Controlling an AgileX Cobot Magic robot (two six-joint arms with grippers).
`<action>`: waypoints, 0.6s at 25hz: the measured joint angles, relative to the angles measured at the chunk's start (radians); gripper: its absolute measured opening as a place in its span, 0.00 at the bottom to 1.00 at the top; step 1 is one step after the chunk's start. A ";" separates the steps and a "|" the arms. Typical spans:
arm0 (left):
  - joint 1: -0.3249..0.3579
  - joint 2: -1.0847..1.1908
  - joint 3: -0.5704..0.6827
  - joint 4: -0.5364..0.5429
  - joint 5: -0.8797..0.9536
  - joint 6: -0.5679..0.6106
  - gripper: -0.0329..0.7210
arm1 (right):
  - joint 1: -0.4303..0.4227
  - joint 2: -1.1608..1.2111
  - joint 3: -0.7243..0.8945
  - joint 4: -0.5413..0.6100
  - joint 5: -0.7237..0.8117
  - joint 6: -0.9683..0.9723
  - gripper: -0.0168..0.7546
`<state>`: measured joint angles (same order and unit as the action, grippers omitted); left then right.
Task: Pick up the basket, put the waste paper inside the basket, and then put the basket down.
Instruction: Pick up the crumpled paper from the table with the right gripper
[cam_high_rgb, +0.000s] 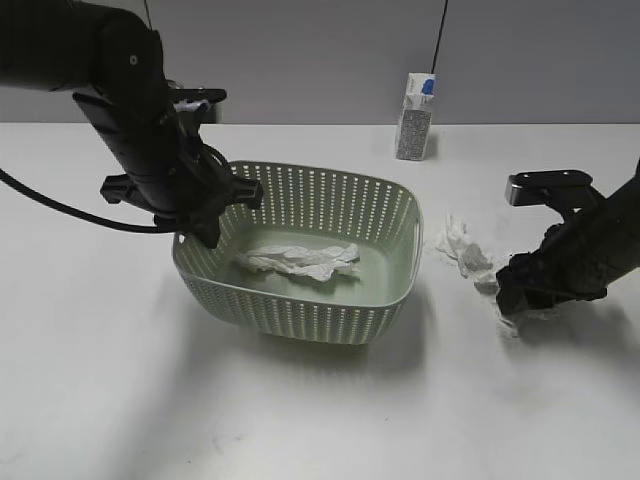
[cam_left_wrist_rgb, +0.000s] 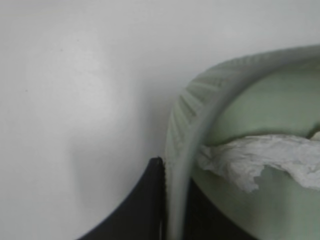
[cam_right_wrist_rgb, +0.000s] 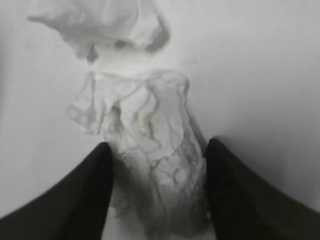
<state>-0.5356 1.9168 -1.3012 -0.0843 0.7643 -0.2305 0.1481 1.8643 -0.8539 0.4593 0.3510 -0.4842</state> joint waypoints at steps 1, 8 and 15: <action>0.000 0.000 0.000 0.000 -0.001 0.000 0.04 | 0.000 0.000 0.000 0.000 -0.001 -0.001 0.54; 0.000 0.000 0.000 0.001 -0.001 0.000 0.04 | 0.013 -0.127 -0.006 0.013 0.047 -0.008 0.04; 0.000 0.000 0.000 -0.003 0.001 0.000 0.04 | 0.235 -0.362 -0.122 0.022 0.092 -0.066 0.04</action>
<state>-0.5356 1.9168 -1.3012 -0.0877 0.7653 -0.2305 0.3826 1.5024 -0.9763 0.4810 0.4431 -0.5502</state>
